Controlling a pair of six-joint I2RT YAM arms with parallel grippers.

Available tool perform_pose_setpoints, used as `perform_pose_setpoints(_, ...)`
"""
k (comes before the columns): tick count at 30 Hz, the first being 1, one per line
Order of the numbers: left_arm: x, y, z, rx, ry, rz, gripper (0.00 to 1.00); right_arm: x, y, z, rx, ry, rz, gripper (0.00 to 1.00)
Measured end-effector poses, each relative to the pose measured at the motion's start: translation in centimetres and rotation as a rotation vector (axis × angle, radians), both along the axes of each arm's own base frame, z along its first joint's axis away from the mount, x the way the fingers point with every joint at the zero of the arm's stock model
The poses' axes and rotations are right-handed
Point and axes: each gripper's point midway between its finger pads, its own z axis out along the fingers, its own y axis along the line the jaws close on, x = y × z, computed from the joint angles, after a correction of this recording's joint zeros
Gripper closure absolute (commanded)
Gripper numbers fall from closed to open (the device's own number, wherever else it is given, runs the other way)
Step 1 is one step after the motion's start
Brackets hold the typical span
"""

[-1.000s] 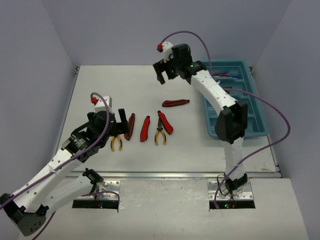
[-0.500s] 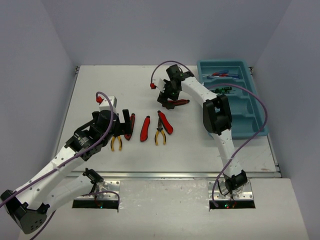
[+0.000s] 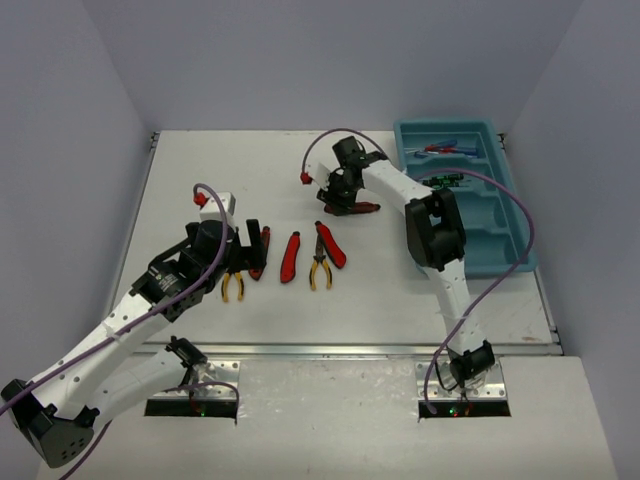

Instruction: Sort the tools into containers

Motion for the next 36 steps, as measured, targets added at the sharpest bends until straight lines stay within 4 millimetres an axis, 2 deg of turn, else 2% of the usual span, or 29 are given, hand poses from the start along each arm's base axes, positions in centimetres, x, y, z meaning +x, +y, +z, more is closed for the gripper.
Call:
perform_pose_setpoints(3,0.0,0.0,0.0,0.000,0.000,0.000,0.00,-0.2,-0.5,2.2,0.024,-0.035,-0.082,1.00)
perform_pose_setpoints(5,0.0,0.0,0.0,0.000,0.000,0.000,0.00,0.5,-0.2,5.7,0.084,-0.084,-0.149,1.00)
perform_pose_setpoints(6,0.0,0.0,0.0,0.000,0.000,-0.001,0.00,1.1,0.0,8.1,0.126,-0.122,-0.179,1.00)
perform_pose_setpoints(8,0.0,0.0,0.1,-0.002,-0.002,0.000,0.00,2.0,0.2,14.4,0.230,-0.227,-0.222,1.00)
perform_pose_setpoints(10,-0.1,0.0,0.2,-0.006,-0.008,0.000,0.00,2.4,-0.6,21.4,0.326,-0.354,-0.274,1.00)
perform_pose_setpoints(12,-0.2,0.1,0.5,-0.013,-0.018,0.000,0.00,2.2,-2.7,28.3,0.415,-0.479,-0.364,1.00)
perform_pose_setpoints(14,-0.2,0.2,0.7,-0.019,-0.027,0.000,0.00,1.9,-5.5,33.8,0.503,-0.572,-0.470,1.00)
perform_pose_setpoints(15,-0.3,0.2,0.8,-0.021,-0.030,0.000,0.00,1.6,-6.9,36.2,0.549,-0.612,-0.523,1.00)
perform_pose_setpoints(16,-0.3,0.2,0.9,-0.023,-0.032,-0.002,0.00,1.7,-8.9,37.7,0.586,-0.647,-0.566,1.00)
perform_pose_setpoints(17,-0.3,0.2,0.9,-0.025,-0.033,-0.003,0.00,1.7,-10.7,38.4,0.607,-0.671,-0.596,1.00)
perform_pose_setpoints(18,-0.3,0.1,1.0,-0.027,-0.034,-0.005,0.00,1.7,-12.7,38.3,0.601,-0.688,-0.614,1.00)
perform_pose_setpoints(19,-0.4,0.1,1.0,-0.029,-0.036,-0.006,0.00,1.6,-14.4,37.3,0.583,-0.685,-0.629,1.00)
perform_pose_setpoints(21,-0.4,0.1,1.1,-0.033,-0.040,-0.008,0.00,1.9,-17.6,32.9,0.483,-0.667,-0.648,1.00)
perform_pose_setpoints(22,-0.5,0.1,1.1,-0.035,-0.042,-0.008,0.00,1.9,-18.3,31.0,0.442,-0.644,-0.650,1.00)
perform_pose_setpoints(24,-0.5,0.1,1.3,-0.040,-0.047,-0.010,0.00,1.3,-19.0,26.0,0.346,-0.575,-0.613,1.00)
perform_pose_setpoints(28,-0.5,0.1,1.3,-0.043,-0.049,-0.012,0.00,-2.4,-18.4,16.9,0.181,-0.419,-0.433,1.00)
perform_pose_setpoints(32,-0.5,-0.1,1.2,-0.044,-0.041,-0.020,0.00,-5.3,-19.0,13.1,0.108,-0.315,-0.325,1.00)
perform_pose_setpoints(36,-0.4,-0.4,0.6,-0.034,-0.021,-0.029,0.00,-6.0,-20.2,13.6,0.102,-0.315,-0.291,1.00)
